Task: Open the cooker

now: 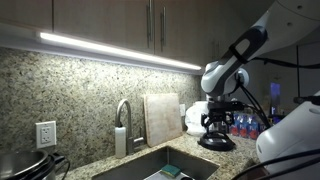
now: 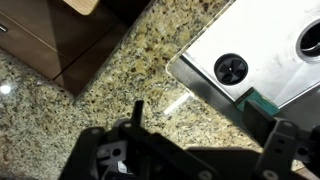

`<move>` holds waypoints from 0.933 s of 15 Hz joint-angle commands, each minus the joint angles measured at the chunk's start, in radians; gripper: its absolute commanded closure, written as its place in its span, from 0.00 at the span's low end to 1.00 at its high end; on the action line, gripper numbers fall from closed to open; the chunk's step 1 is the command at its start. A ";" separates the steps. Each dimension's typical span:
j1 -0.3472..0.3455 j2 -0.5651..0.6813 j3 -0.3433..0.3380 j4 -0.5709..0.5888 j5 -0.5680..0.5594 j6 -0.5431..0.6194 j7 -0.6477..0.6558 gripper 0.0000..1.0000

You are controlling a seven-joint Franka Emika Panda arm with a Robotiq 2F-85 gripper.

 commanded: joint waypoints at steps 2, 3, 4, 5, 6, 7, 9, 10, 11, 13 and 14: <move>-0.016 0.034 0.002 0.011 0.001 0.028 -0.045 0.00; 0.008 0.051 -0.009 0.023 0.005 0.031 -0.100 0.00; 0.035 0.060 -0.022 0.031 0.016 0.028 -0.166 0.00; 0.054 0.067 -0.020 0.040 0.025 0.021 -0.201 0.00; 0.072 0.070 -0.016 0.046 0.027 0.012 -0.235 0.00; 0.092 0.068 -0.006 0.051 0.026 -0.002 -0.262 0.00; 0.136 0.051 0.015 0.053 0.021 -0.023 -0.309 0.00; 0.157 0.042 0.025 0.049 0.016 -0.025 -0.329 0.00; 0.183 0.024 0.038 0.036 0.018 -0.028 -0.344 0.00; 0.237 -0.012 0.057 0.014 0.030 -0.041 -0.386 0.00; 0.270 -0.026 0.065 0.005 0.041 -0.048 -0.407 0.00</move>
